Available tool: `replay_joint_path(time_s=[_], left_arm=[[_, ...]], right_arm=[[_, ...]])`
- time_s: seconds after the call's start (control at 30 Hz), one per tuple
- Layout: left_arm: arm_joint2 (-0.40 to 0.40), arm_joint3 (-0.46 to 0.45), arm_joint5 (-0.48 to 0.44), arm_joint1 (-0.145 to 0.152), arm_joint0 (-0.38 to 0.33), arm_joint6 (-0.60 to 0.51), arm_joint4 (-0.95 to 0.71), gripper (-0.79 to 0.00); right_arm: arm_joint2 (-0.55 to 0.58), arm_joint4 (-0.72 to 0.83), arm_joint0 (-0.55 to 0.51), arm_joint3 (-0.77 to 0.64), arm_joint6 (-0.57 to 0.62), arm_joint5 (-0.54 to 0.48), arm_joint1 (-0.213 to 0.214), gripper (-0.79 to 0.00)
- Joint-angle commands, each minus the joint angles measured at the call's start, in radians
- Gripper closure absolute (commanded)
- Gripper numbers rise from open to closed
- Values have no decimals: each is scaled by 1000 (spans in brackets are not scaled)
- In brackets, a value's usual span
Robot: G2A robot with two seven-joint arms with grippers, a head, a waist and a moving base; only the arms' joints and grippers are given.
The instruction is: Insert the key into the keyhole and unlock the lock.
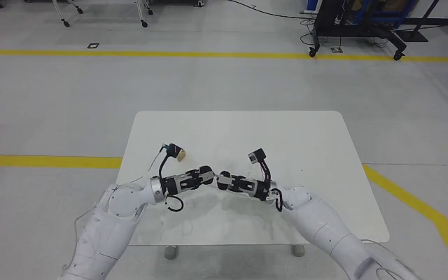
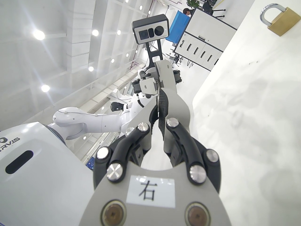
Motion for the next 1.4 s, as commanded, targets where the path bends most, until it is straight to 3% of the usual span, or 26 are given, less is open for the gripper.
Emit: replay_joint_path(time_s=[0.0, 0.03, 0.07, 0.23, 0.37, 0.4, 0.5, 0.63, 0.73, 1.03, 1.1, 1.17, 1.23, 1.37], left_arm=[[2, -1, 6, 1, -1, 3, 1, -317], [3, 0, 11, 1, -1, 4, 0, -723], [3, 5, 24, 2, -1, 9, 1, -785], [-7, 21, 79, 2, -12, 84, 34, -785], [-17, 9, 140, 5, -14, 184, 189, -785], [-26, 6, 155, 10, -28, 205, 310, -785], [-29, -6, 187, 15, -44, 253, 469, -785], [-8, 2, 150, 24, -88, 282, 738, -785], [23, 47, 127, 27, -134, 313, 930, -785], [154, 292, 79, -7, -284, 375, 1036, -785], [184, 327, 77, -17, -315, 390, 1050, -699], [212, 359, 75, -25, -339, 397, 1079, -529], [233, 386, 81, -32, -357, 405, 1109, -416], [256, 414, 79, -40, -377, 419, 1140, -360]], right_arm=[[4, -4, 0, 0, 1, -1, -1, 0], [6, -8, -1, 1, -2, -4, -1, 0], [8, -14, -1, 2, -6, -7, -2, 0], [27, -39, -2, 12, -34, -25, -2, 0], [47, -60, -7, 14, -59, -43, 1, 0], [55, -65, -8, 12, -65, -48, 2, 0], [79, -80, -14, -5, -83, -63, 8, 0], [119, -97, -36, -35, -105, -84, 20, 0], [150, -115, -53, -59, -129, -96, 29, 0], [172, -125, -65, -76, -153, -106, 34, 0], [172, -125, -65, -76, -153, -106, 34, 0], [172, -125, -65, -76, -153, -106, 34, 0], [172, -125, -65, -76, -153, -106, 34, 0], [172, -125, -65, -76, -153, -106, 34, 0]])
